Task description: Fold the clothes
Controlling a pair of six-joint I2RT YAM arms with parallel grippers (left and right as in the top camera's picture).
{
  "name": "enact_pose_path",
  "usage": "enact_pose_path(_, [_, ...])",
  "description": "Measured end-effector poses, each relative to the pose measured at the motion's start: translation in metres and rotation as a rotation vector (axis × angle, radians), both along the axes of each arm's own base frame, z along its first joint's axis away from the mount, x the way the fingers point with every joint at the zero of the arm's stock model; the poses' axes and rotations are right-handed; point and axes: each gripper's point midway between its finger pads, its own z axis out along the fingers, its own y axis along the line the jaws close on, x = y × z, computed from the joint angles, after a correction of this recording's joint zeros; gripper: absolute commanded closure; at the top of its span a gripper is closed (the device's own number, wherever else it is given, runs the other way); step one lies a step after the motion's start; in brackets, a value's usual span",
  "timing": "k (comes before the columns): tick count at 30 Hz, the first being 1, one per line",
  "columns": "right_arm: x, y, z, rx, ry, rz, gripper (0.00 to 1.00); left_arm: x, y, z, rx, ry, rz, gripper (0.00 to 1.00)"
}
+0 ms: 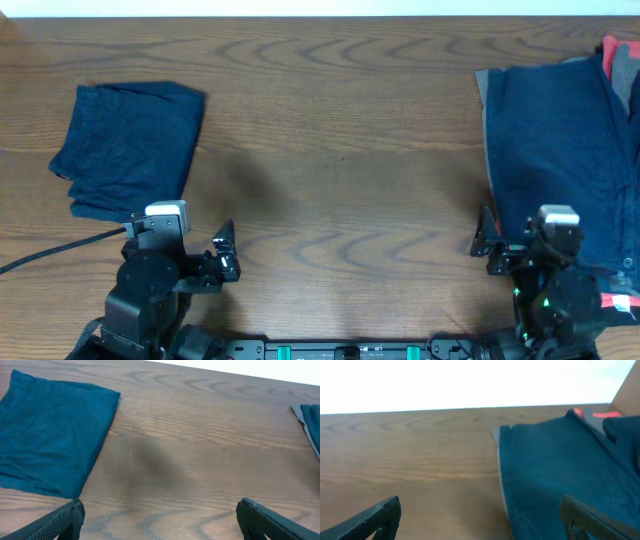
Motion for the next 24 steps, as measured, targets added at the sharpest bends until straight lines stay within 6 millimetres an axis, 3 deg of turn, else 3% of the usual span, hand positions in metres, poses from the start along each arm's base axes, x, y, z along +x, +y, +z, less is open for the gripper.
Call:
enact_pose_path(9, [0.013,0.005,-0.014,-0.022,-0.187,0.043,0.01,0.0,0.0,0.0,0.0,0.0,0.0,0.02])
enact_pose_path(17, [0.024,0.026,-0.065,-0.081,-0.146,0.187,0.01,0.0,0.0,0.0,0.0,0.0,0.0,0.02])
enact_pose_path(24, [0.025,0.028,-0.064,-0.088,-0.155,0.208,0.01,0.0,0.0,0.0,0.0,0.001,0.0,0.02])
